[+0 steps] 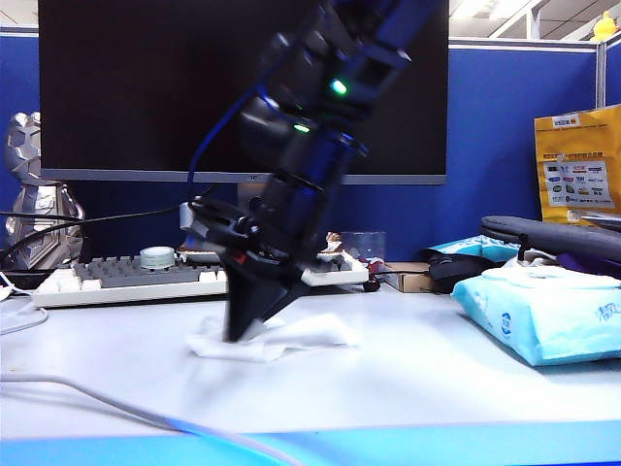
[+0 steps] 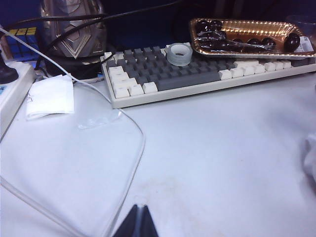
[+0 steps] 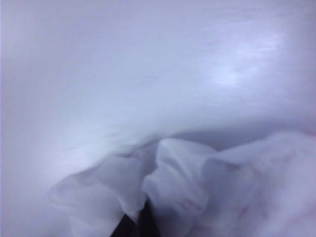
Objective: Use the wet wipes on the table to wipe the cherry juice off the table, then put the wipes back on the table.
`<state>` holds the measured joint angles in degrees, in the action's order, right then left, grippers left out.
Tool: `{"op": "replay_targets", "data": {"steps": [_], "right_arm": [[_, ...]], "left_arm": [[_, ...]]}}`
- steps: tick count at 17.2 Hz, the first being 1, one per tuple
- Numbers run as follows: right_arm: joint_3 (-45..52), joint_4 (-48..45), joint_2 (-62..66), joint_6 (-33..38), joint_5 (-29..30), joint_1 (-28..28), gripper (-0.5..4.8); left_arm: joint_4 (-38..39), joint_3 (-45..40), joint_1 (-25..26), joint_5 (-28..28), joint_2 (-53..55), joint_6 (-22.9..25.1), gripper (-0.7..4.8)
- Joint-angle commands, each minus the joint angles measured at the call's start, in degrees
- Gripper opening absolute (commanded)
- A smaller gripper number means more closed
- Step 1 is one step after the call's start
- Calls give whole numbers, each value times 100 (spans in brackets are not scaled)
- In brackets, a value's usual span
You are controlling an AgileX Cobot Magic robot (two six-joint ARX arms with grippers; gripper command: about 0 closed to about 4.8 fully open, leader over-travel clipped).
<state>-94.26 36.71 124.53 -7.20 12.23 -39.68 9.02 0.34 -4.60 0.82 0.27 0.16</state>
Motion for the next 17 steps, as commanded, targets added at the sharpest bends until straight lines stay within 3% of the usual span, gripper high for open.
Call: {"op": "replay_targets", "data": {"steps": [1,2,4,6,10,11,13,14,16,17], "right_arm": [[59,179,221,72,-2374,382,-5],[57,101,286,306,-2931,721,-5],[52,42,308,417,-2959,1106,-5],[-101,402,308,411,-2124,1156,-5],[-166,890,308,127,232,531,-5],[-195,977,308,94,282,304,-5],[-260,1021,308,98,-289,114,-5],[-275,997,308,120,-925,98,-5],[-273,975,310,275,-2197,444,-5],[-273,957,310,317,-2371,573,-5]], "left_arm": [[74,-2,0,4,-17,-17,-3],[74,-2,0,2,-17,-17,-3],[74,-2,0,2,-17,-17,-3],[74,-2,0,2,-17,-17,-3],[74,-2,0,4,-17,-17,-3],[74,-2,0,4,-17,-17,-3],[74,-2,0,2,-17,-17,-3],[74,-2,0,4,-17,-17,-3],[74,-2,0,4,-17,-17,-3],[74,-2,0,4,-17,-17,-3]]}}
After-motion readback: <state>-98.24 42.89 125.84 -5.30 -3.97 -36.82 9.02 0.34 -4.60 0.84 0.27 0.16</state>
